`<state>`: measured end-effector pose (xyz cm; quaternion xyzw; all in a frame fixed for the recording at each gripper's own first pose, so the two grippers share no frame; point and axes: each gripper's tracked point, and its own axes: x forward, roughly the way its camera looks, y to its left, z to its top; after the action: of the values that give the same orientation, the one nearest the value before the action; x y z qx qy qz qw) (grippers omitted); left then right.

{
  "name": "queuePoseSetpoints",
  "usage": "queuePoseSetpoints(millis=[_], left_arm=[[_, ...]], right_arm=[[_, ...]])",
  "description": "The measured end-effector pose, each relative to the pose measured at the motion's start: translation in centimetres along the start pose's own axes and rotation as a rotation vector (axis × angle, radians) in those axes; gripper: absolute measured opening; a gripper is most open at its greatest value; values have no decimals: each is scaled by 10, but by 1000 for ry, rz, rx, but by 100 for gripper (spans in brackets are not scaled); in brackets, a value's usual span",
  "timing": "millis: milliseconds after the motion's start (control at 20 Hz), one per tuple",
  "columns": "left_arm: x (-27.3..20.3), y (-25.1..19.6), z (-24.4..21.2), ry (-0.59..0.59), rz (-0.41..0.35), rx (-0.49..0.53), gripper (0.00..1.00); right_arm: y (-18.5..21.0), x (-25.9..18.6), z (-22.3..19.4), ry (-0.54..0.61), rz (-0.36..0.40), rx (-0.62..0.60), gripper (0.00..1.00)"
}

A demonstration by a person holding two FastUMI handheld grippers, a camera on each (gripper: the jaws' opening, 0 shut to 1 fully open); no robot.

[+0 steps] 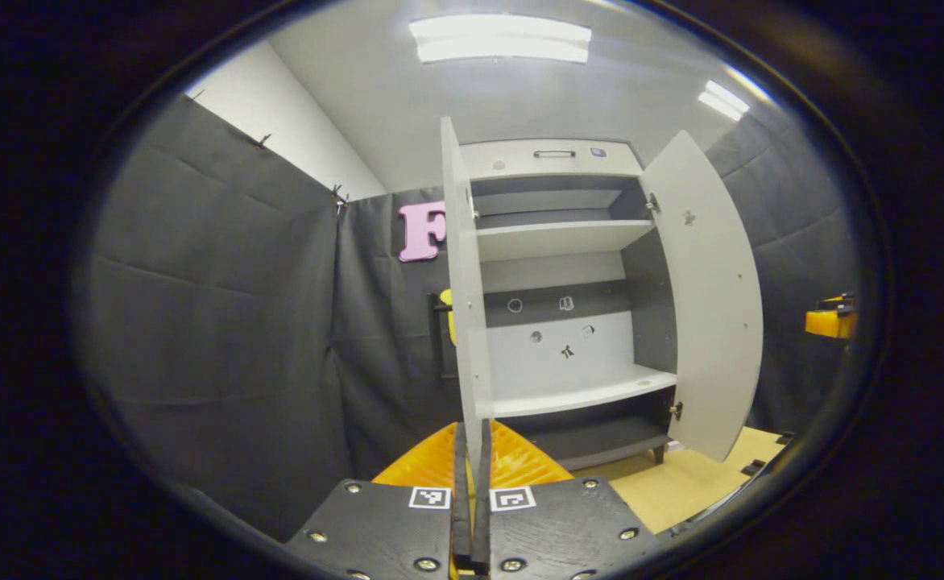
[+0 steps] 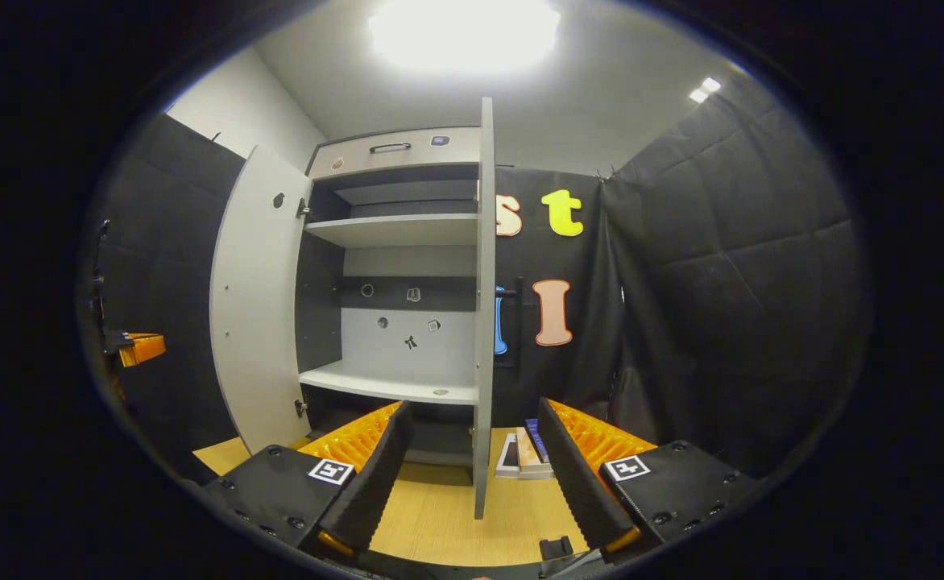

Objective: Open the right door of the double-door shoe cabinet with the right hand, and open the left door with the left hand.

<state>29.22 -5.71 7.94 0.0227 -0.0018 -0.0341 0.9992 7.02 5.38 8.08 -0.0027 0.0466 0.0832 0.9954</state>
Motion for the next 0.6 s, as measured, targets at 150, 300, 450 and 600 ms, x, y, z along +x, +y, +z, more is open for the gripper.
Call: queuePoseSetpoints(millis=[150, 300, 450, 600], left_arm=[[-7, 0, -1, -4, 1, 36, 17], [-6, -3, -2, 1, -3, 23, 31], [-14, -7, -7, 22, -8, 8, 63], [-18, 2, -11, 37, 41, 14, 93]], right_arm=[[-2, -4, -1, -3, 0, 18, 97], [2, -7, -2, -10, 13, 28, 97], [7, -8, -3, -13, 23, 12, 97], [9, -7, 0, -21, 31, 13, 97]])
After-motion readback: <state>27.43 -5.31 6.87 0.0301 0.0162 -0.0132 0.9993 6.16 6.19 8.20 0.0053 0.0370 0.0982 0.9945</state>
